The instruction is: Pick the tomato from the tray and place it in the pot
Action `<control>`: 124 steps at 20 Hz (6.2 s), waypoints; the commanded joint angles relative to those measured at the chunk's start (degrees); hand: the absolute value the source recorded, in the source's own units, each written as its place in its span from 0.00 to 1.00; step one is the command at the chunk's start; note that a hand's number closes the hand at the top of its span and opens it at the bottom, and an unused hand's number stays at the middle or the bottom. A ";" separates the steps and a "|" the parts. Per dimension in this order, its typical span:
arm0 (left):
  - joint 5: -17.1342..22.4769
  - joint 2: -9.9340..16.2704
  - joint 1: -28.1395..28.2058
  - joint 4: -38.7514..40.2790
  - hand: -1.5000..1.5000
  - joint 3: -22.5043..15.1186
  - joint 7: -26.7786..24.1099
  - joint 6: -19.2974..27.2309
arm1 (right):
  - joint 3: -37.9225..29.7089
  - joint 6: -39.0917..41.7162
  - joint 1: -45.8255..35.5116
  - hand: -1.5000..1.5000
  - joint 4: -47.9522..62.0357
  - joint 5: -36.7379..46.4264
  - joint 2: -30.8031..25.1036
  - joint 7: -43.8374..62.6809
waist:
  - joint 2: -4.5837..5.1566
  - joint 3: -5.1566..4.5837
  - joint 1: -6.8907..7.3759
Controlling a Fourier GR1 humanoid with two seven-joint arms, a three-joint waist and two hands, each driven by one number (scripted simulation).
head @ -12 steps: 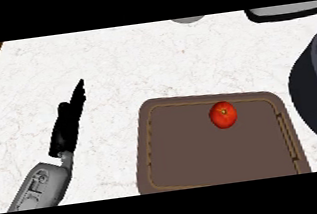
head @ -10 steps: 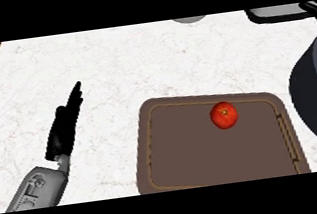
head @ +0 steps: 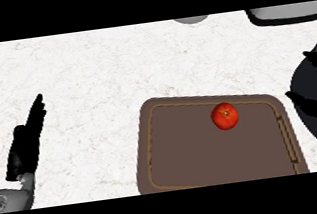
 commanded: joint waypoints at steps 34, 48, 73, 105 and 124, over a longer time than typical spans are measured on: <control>0.15 0.81 7.69 -7.75 0.50 8.10 0.00 -7.95 | 20.47 46.88 -33.00 0.00 6.12 2.95 10.08 54.33 | 0.55 0.14 0.62; -4.05 -2.54 7.99 -8.51 0.50 8.91 1.27 -7.97 | 21.66 49.76 -32.66 0.00 13.50 11.15 16.62 54.83 | 0.50 0.15 0.14; -7.06 -5.25 7.34 -10.59 0.50 15.99 3.82 -15.56 | 17.46 52.14 -25.47 1.00 19.17 31.63 24.22 38.59 | 0.48 0.16 0.03; -7.64 -7.62 15.96 -9.66 0.50 22.32 -0.47 -13.81 | -8.60 38.43 4.39 1.00 -37.33 22.54 -5.09 -15.55 | -1.25 0.85 -9.26; -9.71 -8.51 10.69 -13.83 0.50 18.08 2.93 -17.30 | -39.92 49.85 8.57 1.00 -5.00 4.49 -10.44 -41.24 | 0.61 0.18 0.40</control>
